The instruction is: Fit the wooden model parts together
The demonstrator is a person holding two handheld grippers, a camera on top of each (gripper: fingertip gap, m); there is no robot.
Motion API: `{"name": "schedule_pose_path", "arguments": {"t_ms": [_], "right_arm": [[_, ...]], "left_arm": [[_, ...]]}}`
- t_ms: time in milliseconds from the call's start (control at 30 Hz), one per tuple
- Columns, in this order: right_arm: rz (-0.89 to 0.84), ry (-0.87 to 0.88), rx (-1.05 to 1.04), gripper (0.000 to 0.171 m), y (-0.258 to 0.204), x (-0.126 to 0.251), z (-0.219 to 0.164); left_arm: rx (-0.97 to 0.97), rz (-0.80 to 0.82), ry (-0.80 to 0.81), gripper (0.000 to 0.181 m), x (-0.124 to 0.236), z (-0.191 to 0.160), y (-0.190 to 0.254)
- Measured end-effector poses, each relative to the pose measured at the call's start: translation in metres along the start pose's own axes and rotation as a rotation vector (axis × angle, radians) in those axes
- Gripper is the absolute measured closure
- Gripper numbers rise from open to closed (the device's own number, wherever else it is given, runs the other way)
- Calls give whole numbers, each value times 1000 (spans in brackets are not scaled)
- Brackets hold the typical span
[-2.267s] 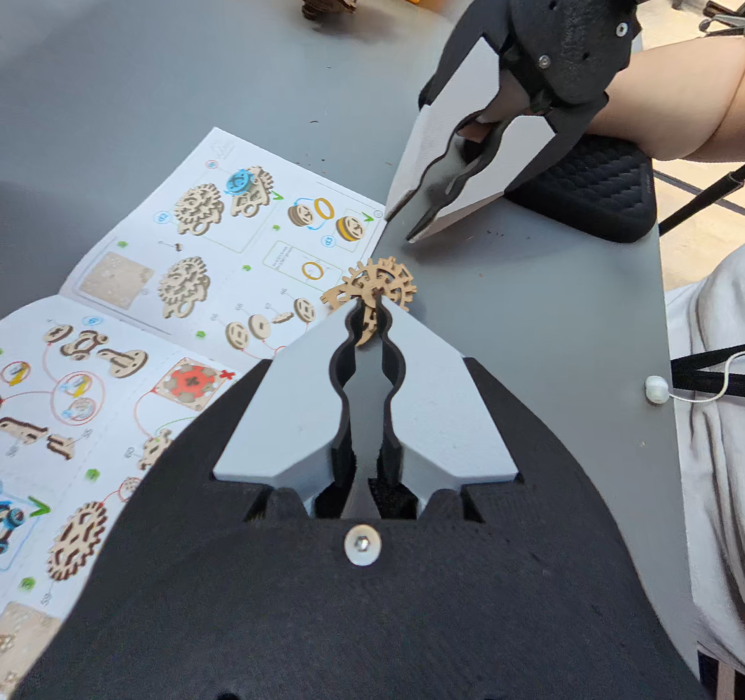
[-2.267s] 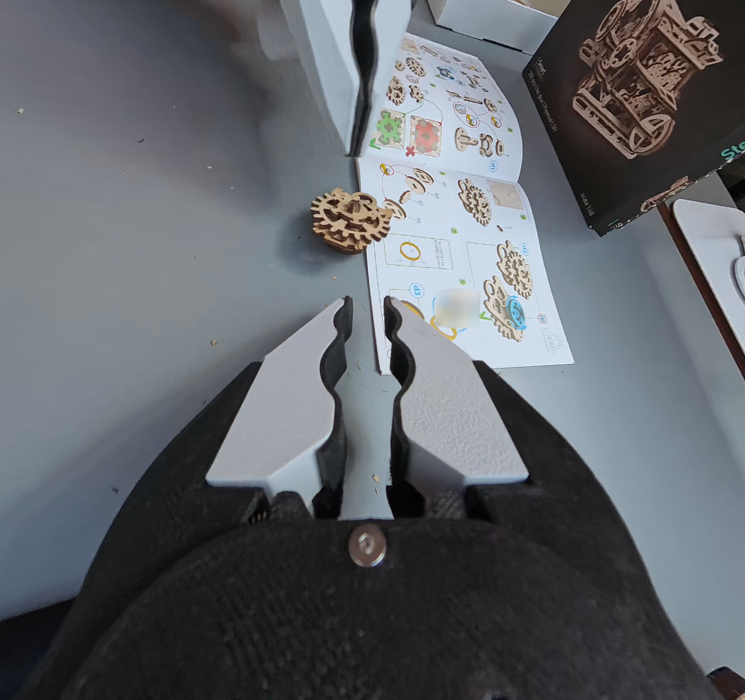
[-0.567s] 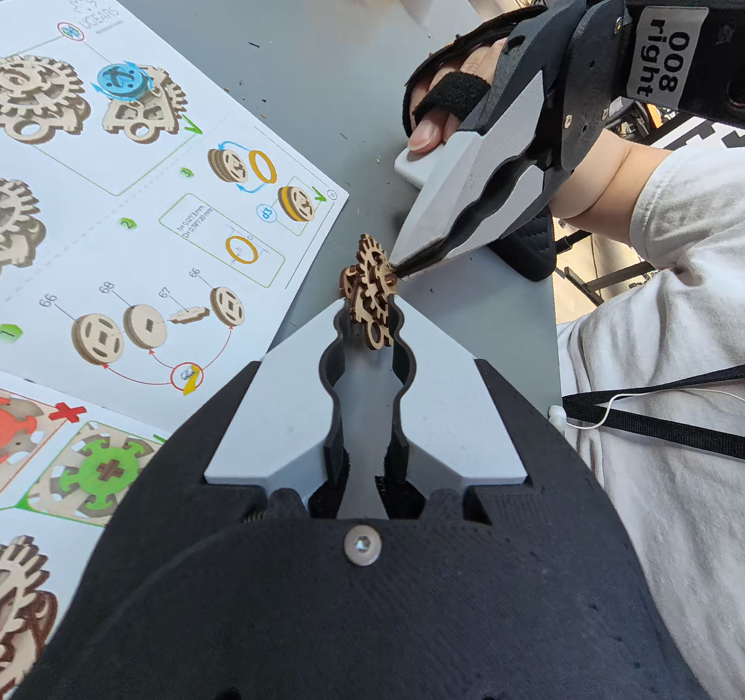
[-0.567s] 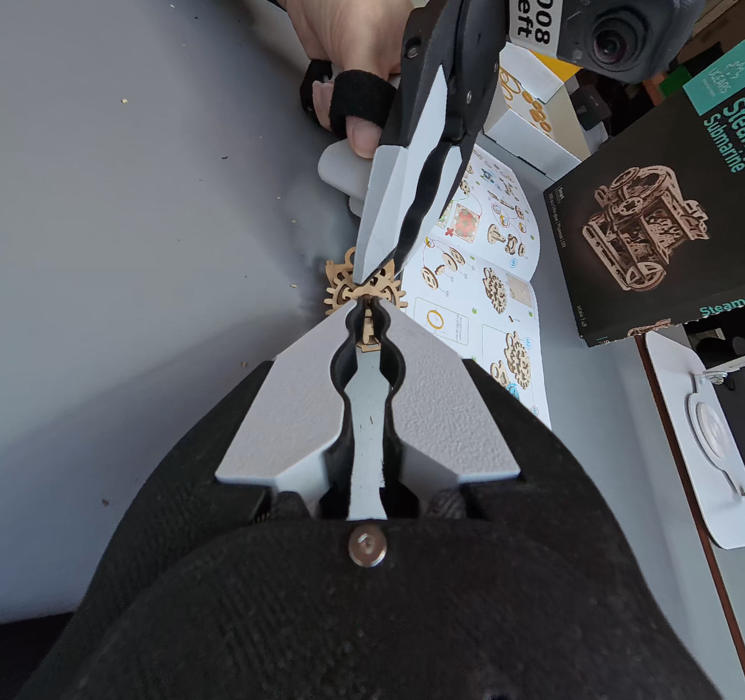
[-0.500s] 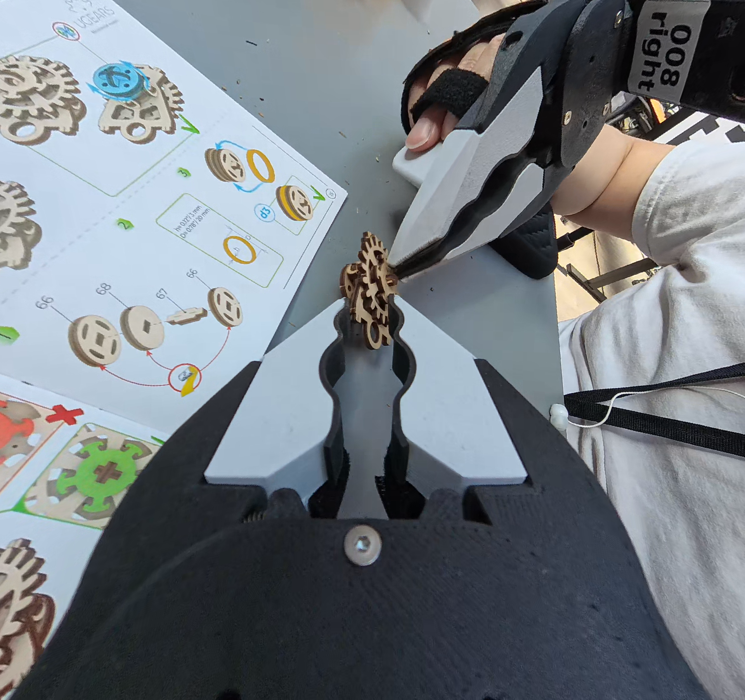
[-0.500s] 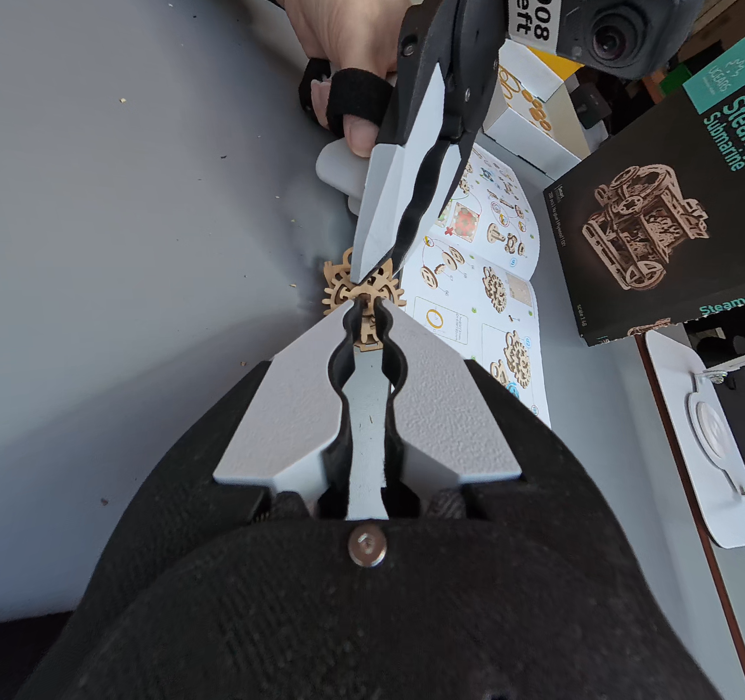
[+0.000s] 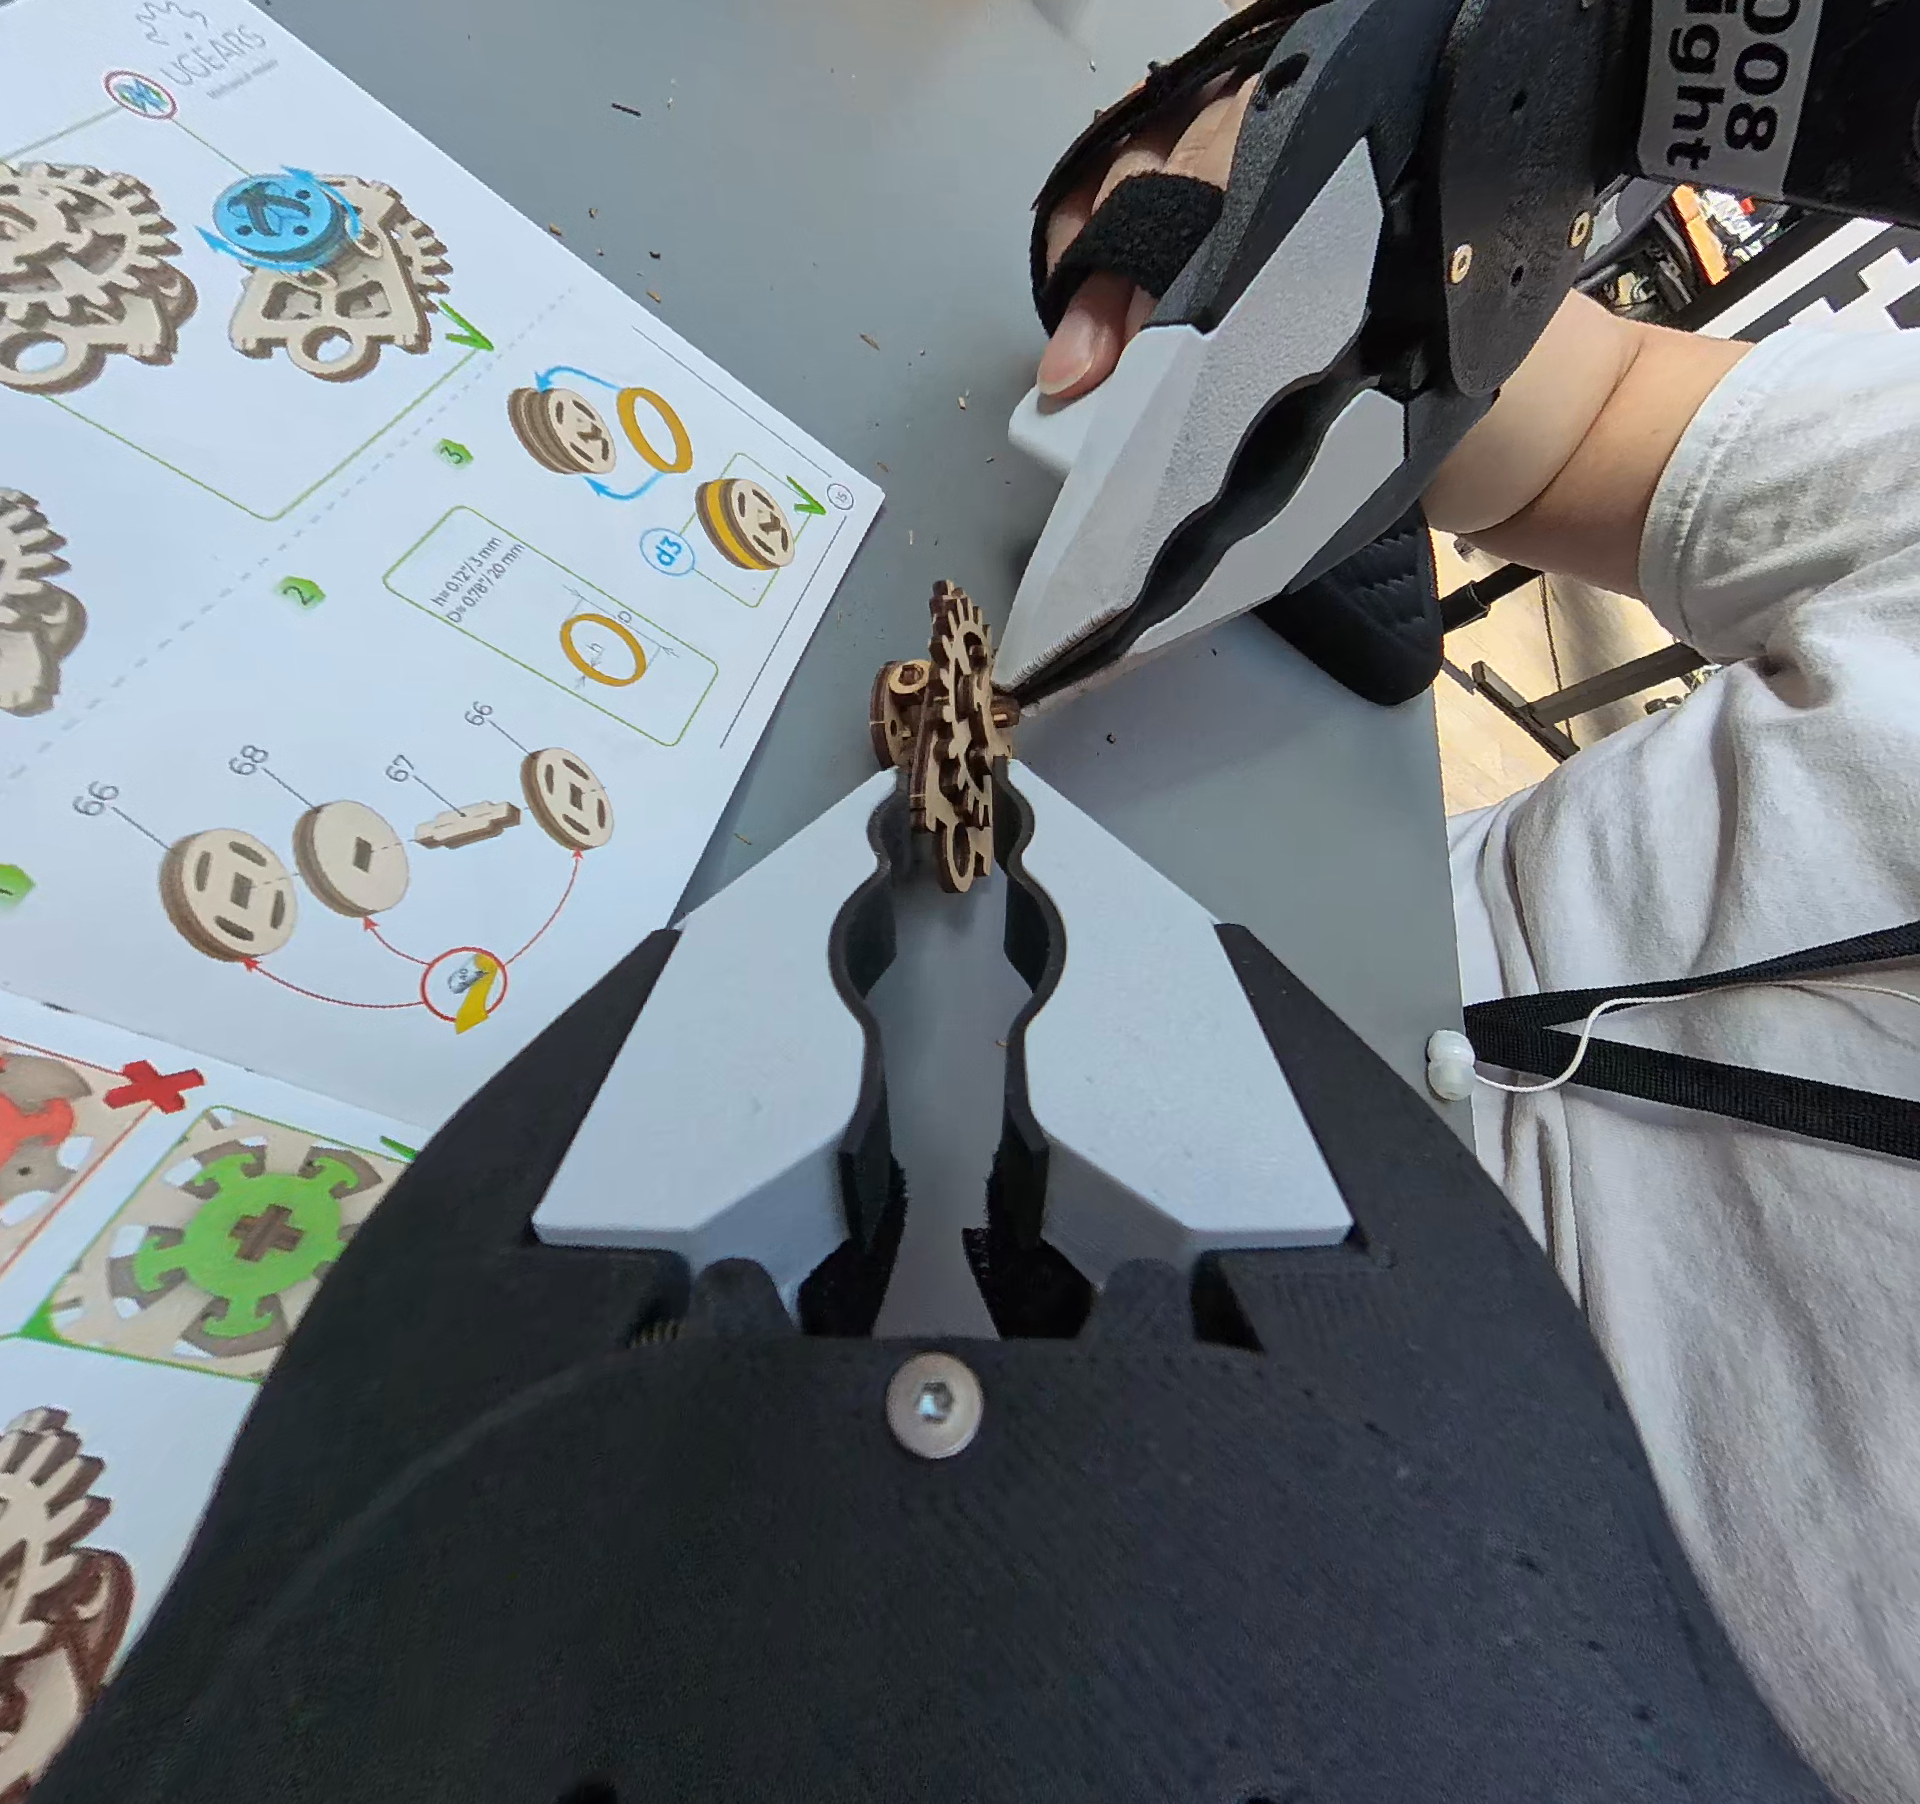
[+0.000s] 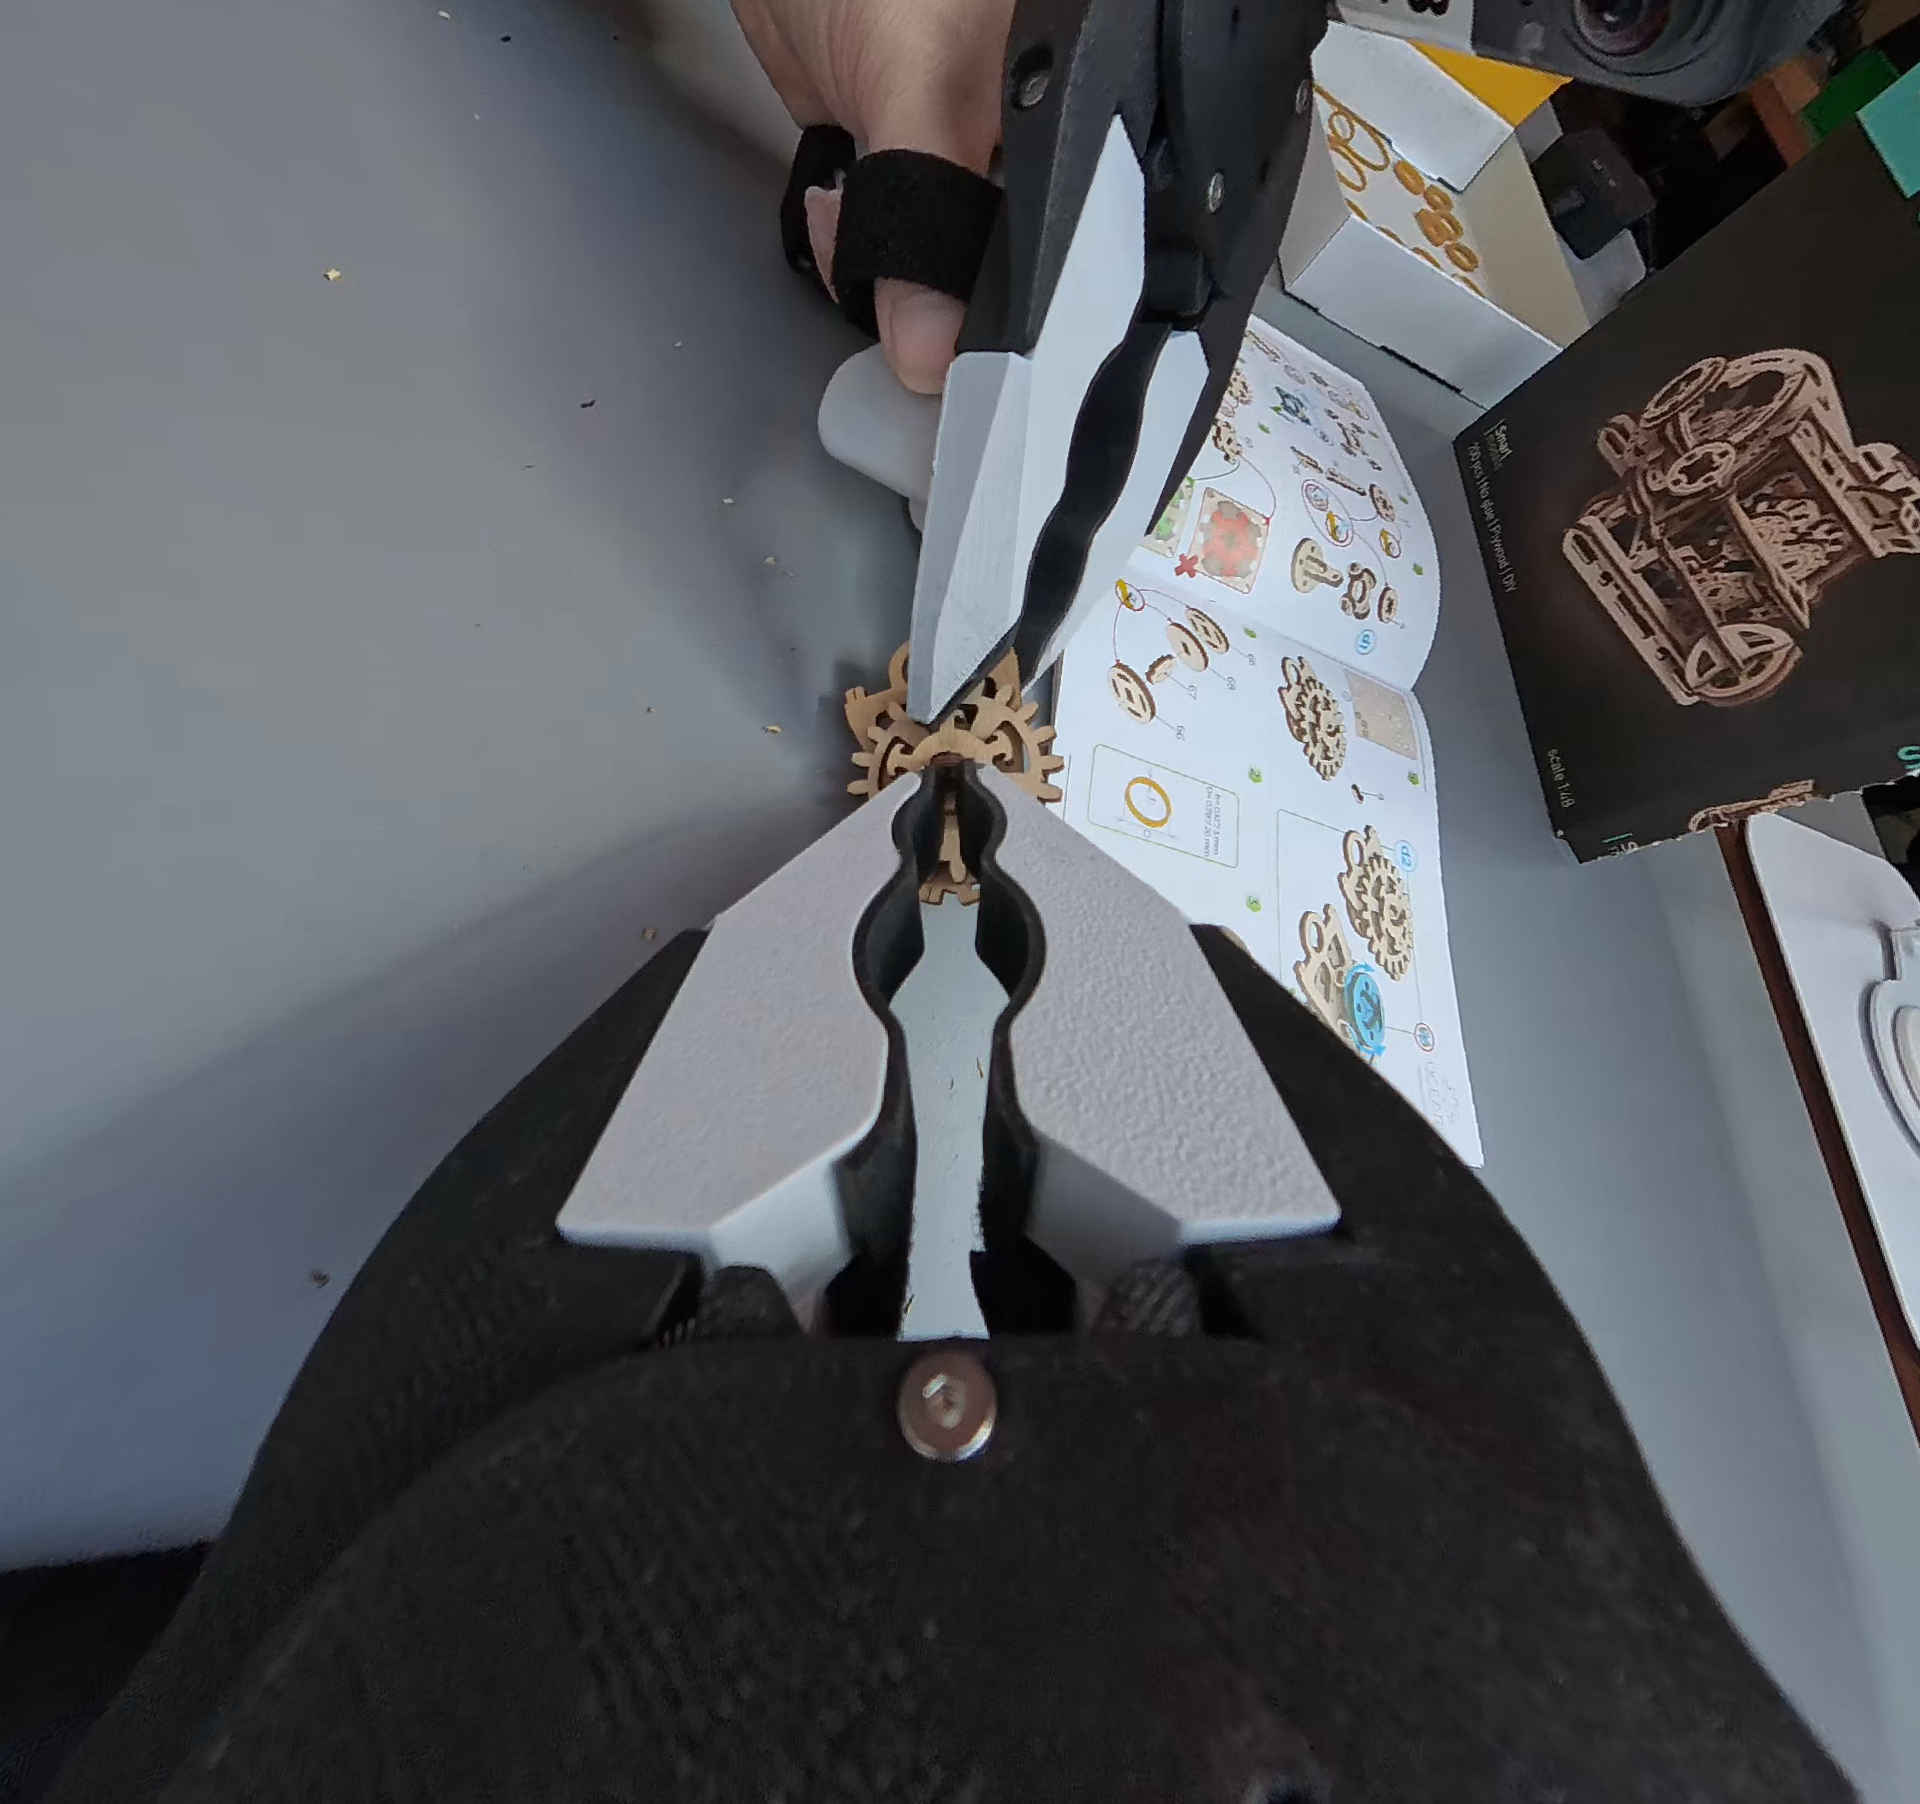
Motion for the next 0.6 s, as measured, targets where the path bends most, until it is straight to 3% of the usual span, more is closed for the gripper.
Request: {"name": "schedule_pose_path", "arguments": {"t_ms": [467, 600], "right_arm": [[22, 10, -28, 169, 2, 0, -2], [20, 7, -123, 167, 7, 0, -5]], "left_arm": [[17, -34, 24, 172, 4, 0, -1], [67, -22, 50, 177, 6, 1, -4]]}}
Point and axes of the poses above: each gripper's, where its closed fingertips meet, x back along the fingers, z out of its top, y = z × x across the jaws, the point moved 7 cm from there along x, back along the fingers, and after that the axes turned 7 degrees about -y, right-handed, at the moved point
